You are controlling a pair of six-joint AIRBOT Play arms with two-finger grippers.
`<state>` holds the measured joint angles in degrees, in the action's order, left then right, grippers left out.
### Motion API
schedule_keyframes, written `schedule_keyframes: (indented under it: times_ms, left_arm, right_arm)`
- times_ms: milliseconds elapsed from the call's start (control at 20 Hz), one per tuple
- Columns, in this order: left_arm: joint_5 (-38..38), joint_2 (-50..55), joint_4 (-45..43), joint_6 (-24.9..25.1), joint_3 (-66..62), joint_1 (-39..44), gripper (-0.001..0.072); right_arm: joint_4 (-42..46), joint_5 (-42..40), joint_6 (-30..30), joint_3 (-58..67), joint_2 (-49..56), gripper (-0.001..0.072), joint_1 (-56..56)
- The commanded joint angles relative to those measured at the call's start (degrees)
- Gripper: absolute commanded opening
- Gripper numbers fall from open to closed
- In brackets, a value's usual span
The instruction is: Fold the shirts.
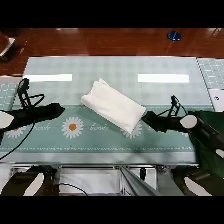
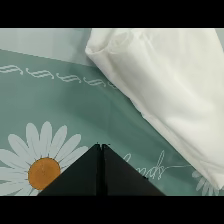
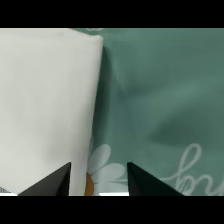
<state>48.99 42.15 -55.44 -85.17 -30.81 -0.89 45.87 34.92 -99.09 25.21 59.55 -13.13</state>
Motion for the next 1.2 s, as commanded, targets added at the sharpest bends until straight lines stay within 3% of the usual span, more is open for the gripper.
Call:
schedule_keyframes:
  times_ms: [0,150,200,300,350,550,900,1150]
  left_arm:
    - [0.00,0.02,-0.02,0.00,0.04,-0.04,0.0016]
    - [-0.24,0.02,-0.02,0.00,0.04,-0.04,0.0016]
    - [-0.50,0.02,-0.02,0.00,0.04,-0.04,0.0016]
    - [-0.68,0.04,-0.02,0.00,0.04,-0.04,0.0016]
    - [-0.66,0.02,-0.02,0.00,0.04,-0.04,0.0016]
    - [-0.72,0.04,-0.02,0.00,0.04,-0.04,0.0016]
    - [-0.98,0.02,-0.02,0.00,0.04,-0.04,0.0016]
    - [-0.96,0.02,0.00,-0.02,0.04,-0.04,0.0016]
  right_arm:
    - [-10.14,4.33,11.39,5.14,11.17,0.0405,-0.20]
    - [-16.04,8.04,17.64,10.51,18.75,0.0405,-0.20]
    - [-18.36,8.96,19.71,12.35,20.72,0.0369,-0.20]
    - [-21.20,11.10,25.31,16.24,23.02,0.0078,-0.17]
    - [-21.40,12.17,28.09,18.36,23.15,0.0024,-0.17]
    - [-16.70,19.26,27.65,32.17,23.12,0.0023,0.00]
    - [8.17,33.35,11.15,65.00,23.12,0.0023,5.53]
    - [11.89,46.71,6.56,80.24,22.86,0.0023,18.01]
